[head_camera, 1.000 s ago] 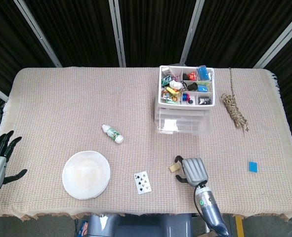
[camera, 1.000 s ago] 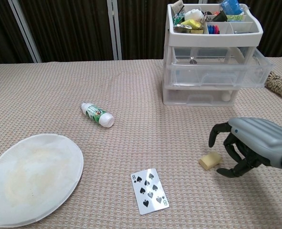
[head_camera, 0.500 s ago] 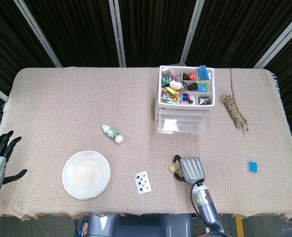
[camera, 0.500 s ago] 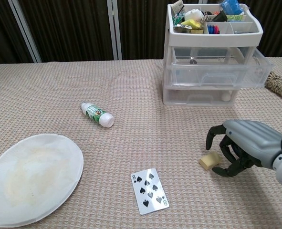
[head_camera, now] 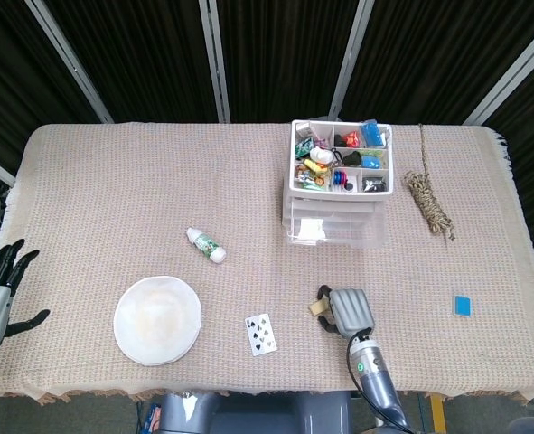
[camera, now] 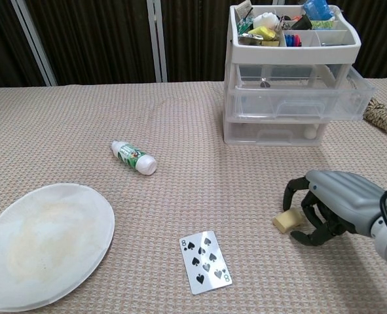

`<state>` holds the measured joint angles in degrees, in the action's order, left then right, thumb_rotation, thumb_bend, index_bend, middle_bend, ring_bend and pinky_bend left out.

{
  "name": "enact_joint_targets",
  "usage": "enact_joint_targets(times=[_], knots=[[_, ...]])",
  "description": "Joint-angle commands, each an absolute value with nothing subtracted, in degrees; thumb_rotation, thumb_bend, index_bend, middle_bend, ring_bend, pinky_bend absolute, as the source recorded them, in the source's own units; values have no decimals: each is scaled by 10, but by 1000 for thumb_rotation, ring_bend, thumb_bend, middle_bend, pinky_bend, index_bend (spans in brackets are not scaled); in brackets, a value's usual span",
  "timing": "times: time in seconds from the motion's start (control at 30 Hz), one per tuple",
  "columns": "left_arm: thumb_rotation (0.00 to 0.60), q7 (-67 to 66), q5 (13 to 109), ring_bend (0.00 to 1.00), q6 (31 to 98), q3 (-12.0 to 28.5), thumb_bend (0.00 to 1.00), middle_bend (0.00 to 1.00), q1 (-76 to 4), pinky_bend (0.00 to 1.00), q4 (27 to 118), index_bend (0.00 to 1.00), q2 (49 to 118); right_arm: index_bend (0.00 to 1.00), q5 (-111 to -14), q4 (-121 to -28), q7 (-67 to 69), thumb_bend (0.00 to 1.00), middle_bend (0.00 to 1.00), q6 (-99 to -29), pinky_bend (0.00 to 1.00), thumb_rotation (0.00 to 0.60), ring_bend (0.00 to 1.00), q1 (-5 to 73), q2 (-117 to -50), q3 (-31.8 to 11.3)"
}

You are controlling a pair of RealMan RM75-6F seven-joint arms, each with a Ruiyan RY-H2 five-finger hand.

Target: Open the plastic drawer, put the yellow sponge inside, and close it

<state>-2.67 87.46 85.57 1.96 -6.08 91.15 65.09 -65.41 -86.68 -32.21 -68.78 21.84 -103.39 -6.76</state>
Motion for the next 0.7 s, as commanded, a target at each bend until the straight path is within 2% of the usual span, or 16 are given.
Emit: enact_joint_targets(times=[0.03,0.2,0.47,0.7], knots=[[600,-27,874,0,856,20,170,0,-61,0,912,125,651,427,-653,-866,-321,219,785,-688,647,600,780,219,-1036,-68],[600,-26,872,0,855,20,168,0,-61,0,912,125,651,454,-651,-862,-318,244,785,-687,647,600,780,219,-1042,-67],[600,-25,871,0,853,21,168,0,-61,0,913,125,650,596,-652,-859,-315,277,790,-695,646,600,780,218,-1049,-67],[600,-26,872,0,854,20,167,0,-61,0,914,126,650,611,-650,-868,-314,278,791,-699,647,600,780,216,-1042,-68]])
